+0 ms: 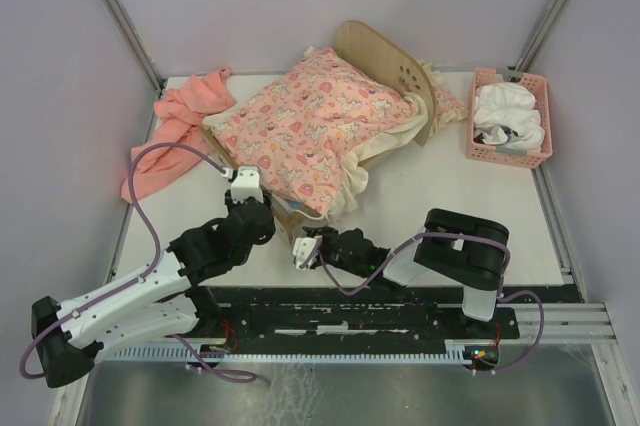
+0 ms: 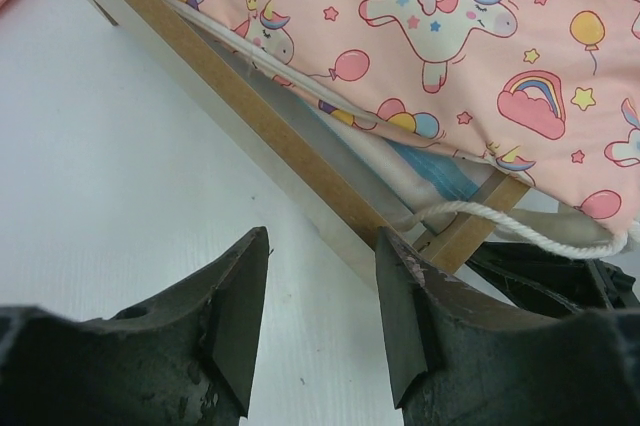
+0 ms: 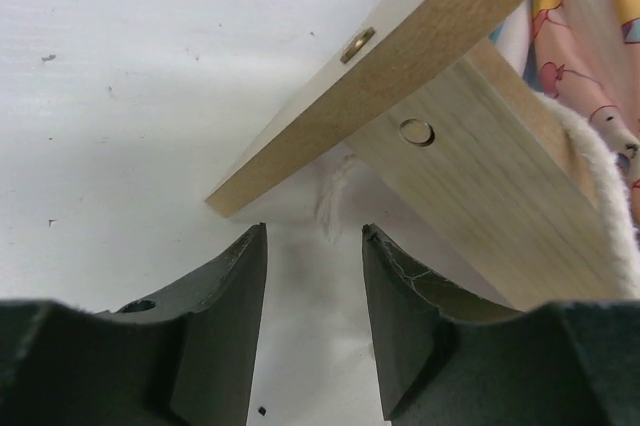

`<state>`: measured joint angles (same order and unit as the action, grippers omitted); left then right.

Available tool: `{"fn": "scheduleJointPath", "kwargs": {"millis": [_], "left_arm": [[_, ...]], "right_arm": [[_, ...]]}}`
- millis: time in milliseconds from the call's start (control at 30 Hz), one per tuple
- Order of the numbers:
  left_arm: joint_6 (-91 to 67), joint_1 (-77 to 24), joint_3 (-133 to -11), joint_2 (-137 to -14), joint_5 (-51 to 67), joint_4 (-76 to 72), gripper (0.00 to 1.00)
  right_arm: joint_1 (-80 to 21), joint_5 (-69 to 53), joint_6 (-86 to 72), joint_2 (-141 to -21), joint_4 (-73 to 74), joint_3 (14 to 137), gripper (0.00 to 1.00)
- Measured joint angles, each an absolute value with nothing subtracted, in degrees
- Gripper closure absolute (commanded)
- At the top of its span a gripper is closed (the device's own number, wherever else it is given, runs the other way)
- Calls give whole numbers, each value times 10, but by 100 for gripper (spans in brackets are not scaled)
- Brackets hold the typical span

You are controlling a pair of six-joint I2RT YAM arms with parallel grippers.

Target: Set up the pet bed

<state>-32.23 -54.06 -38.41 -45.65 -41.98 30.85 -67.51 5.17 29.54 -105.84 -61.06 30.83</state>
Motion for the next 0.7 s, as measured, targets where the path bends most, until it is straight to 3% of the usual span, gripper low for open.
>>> {"fn": "scheduleJointPath", "kwargs": {"millis": [367, 700], "left_arm": [[-346, -540, -375, -463, -418, 287, 66], [-349, -531, -368, -455, -420, 281, 65]], "right_arm": [[-671, 93, 309, -1164, -668, 365, 48], [-670, 125, 291, -1191, -689, 389, 48]]}}
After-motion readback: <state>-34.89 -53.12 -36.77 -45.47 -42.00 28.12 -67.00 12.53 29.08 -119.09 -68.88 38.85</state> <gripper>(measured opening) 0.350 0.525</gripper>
